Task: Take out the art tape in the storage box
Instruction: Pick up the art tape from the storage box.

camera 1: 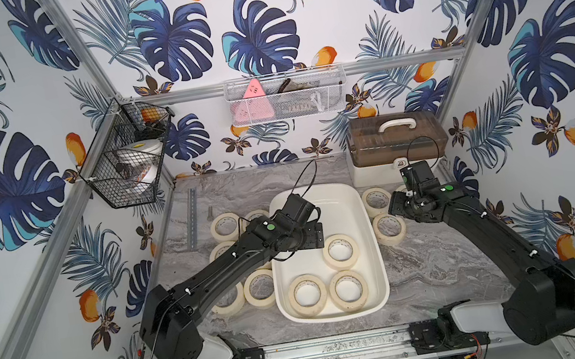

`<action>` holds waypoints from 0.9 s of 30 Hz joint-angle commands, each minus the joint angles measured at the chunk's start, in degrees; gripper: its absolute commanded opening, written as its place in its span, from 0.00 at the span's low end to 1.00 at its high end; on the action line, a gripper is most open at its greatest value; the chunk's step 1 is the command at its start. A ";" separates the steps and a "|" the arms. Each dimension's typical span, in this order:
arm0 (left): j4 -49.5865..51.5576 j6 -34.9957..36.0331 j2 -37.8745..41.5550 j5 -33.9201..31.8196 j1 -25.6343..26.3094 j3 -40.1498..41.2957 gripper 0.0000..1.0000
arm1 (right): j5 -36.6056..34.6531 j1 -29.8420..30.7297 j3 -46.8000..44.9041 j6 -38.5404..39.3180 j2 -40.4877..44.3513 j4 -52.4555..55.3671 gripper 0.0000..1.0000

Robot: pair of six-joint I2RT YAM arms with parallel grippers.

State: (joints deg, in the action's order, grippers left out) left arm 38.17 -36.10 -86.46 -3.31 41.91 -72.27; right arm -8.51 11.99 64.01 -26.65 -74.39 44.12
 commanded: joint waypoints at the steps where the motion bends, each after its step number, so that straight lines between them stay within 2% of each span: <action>1: -5.62 0.55 -1.12 3.54 0.01 2.08 0.87 | 4.15 0.05 0.64 1.28 1.11 4.82 0.70; 11: -10.56 -0.80 -8.15 2.55 3.01 3.97 0.84 | 5.96 0.12 2.37 1.34 5.58 6.50 0.72; 27: -15.57 -2.28 -18.65 -0.49 5.14 2.39 0.77 | 5.46 0.07 1.52 2.92 6.68 8.11 0.73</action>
State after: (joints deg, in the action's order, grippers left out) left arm 24.45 -37.76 -104.40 -2.22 46.94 -69.82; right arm -2.55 12.01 65.78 -24.64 -68.01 51.11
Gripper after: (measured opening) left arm 0.772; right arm 0.736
